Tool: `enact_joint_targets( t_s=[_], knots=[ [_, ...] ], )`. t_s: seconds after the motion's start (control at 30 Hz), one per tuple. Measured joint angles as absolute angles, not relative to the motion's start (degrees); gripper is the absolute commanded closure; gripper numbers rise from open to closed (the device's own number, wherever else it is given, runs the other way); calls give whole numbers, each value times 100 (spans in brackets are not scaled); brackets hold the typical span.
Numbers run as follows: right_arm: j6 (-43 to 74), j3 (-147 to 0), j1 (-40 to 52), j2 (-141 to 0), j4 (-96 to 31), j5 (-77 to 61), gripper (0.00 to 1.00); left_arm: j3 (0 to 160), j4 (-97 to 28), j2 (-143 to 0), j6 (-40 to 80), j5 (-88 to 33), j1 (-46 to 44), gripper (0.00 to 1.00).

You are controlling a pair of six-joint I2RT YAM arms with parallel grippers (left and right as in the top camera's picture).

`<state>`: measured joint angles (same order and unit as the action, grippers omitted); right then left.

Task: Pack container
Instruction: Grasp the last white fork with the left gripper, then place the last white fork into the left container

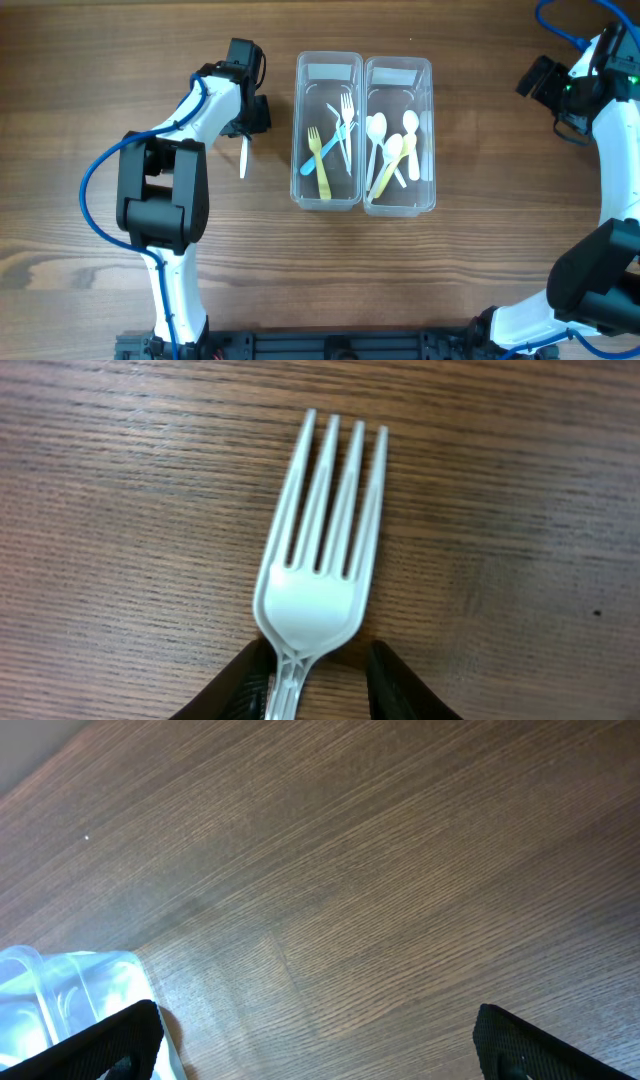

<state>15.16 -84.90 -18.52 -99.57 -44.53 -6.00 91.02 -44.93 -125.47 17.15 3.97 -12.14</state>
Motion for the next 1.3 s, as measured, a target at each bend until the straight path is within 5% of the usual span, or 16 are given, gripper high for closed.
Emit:
enact_joint_targets(
  t_s=[0.27,0.47,0.8,1.03,1.1,1.23,1.3],
  knots=[
    [1516,-8490,-1852,-9957,-4453,-600,0,9102,-4497,-12545,1693,464,-1212,73],
    [1516,-8490,-1852,-9957,-4453,-600,0,9100,-4451,-12545,746,443,-1225,94],
    [1516,-8490,-1852,-9957,-4456,-600,1,9581,-5448,-12156,622,434,-1323,94],
    [1516,-8490,-1852,-9957,-4451,-600,0,10171,-5360,-10440,1133,113,-2620,95],
    [1516,-8490,-1852,-9957,-4442,-600,1,10167,-5288,-10667,1260,49,-2936,89],
    [1516,-8490,-1852,-9957,-4412,-600,1,10162,-5155,-11544,1345,10,-3105,48],
    [1516,-8490,-1852,-9957,-4412,-602,0,10145,-5116,-11928,1391,8,-3096,40]
  ],
)
